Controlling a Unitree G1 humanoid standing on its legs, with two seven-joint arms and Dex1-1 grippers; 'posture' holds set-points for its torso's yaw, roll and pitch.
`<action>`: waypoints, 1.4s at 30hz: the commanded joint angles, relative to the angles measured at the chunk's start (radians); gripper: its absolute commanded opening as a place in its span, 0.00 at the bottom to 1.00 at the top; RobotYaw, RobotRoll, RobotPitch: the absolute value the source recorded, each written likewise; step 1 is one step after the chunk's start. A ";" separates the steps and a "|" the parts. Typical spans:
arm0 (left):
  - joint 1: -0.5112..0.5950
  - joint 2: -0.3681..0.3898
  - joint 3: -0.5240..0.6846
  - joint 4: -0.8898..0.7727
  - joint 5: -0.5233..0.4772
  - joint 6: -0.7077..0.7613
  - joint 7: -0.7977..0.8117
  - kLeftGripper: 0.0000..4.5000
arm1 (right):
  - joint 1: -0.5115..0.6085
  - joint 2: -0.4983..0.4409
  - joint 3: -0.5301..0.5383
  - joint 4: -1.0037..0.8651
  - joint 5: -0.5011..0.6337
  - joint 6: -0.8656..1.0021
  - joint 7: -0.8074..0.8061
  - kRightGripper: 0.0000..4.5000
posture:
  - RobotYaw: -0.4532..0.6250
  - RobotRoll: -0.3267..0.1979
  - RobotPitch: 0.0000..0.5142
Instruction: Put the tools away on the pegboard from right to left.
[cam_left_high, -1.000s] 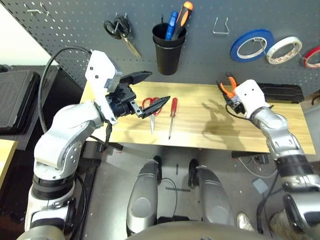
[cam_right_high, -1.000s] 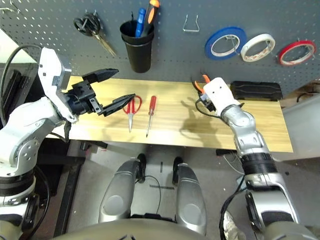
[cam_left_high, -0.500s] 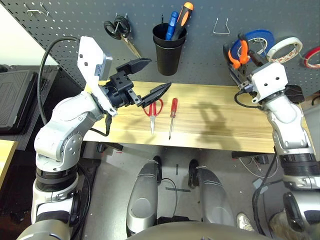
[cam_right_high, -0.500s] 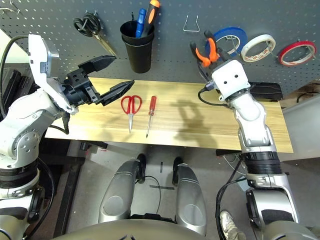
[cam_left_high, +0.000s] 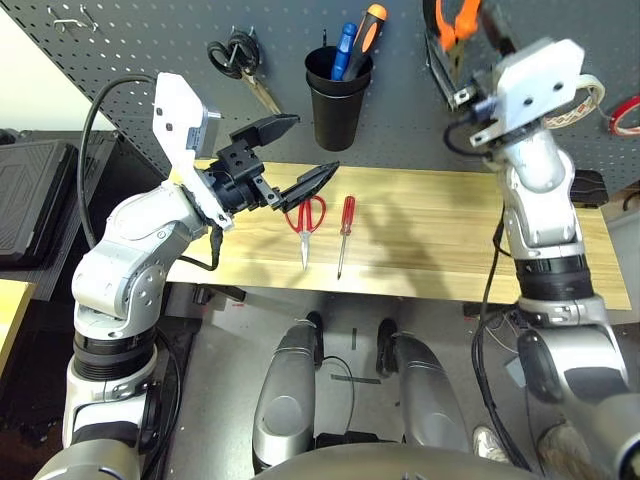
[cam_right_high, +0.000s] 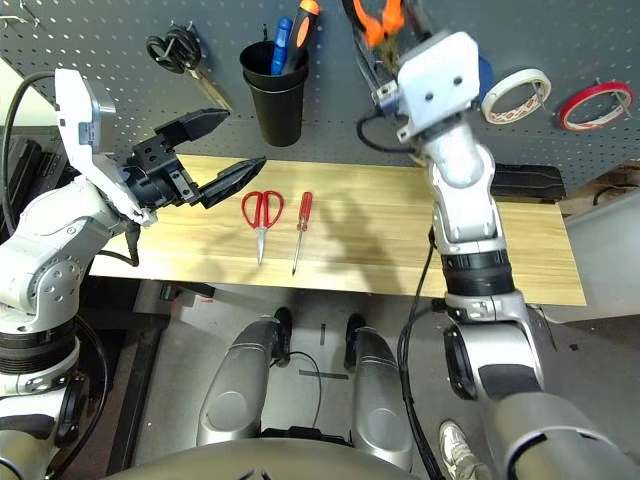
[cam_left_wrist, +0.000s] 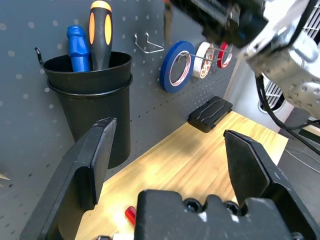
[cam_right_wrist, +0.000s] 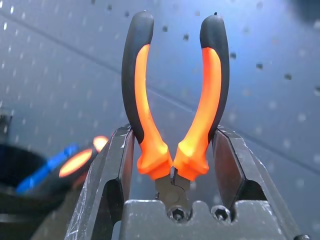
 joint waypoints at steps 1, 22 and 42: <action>0.018 0.002 -0.011 0.007 0.000 -0.012 -0.003 1.00 | -0.048 0.012 -0.008 0.055 0.010 -0.018 -0.025 0.56 | 0.62 0.62 0.51; 0.031 0.011 -0.021 -0.002 0.010 -0.006 0.013 1.00 | -0.151 0.059 -0.033 0.441 0.009 -0.038 -0.169 0.56 | 0.64 0.62 0.52; 0.040 -0.009 -0.091 0.039 0.110 -0.022 0.064 1.00 | 0.310 -0.060 -0.037 0.241 0.029 -0.317 -0.089 1.00 | 0.64 0.62 0.53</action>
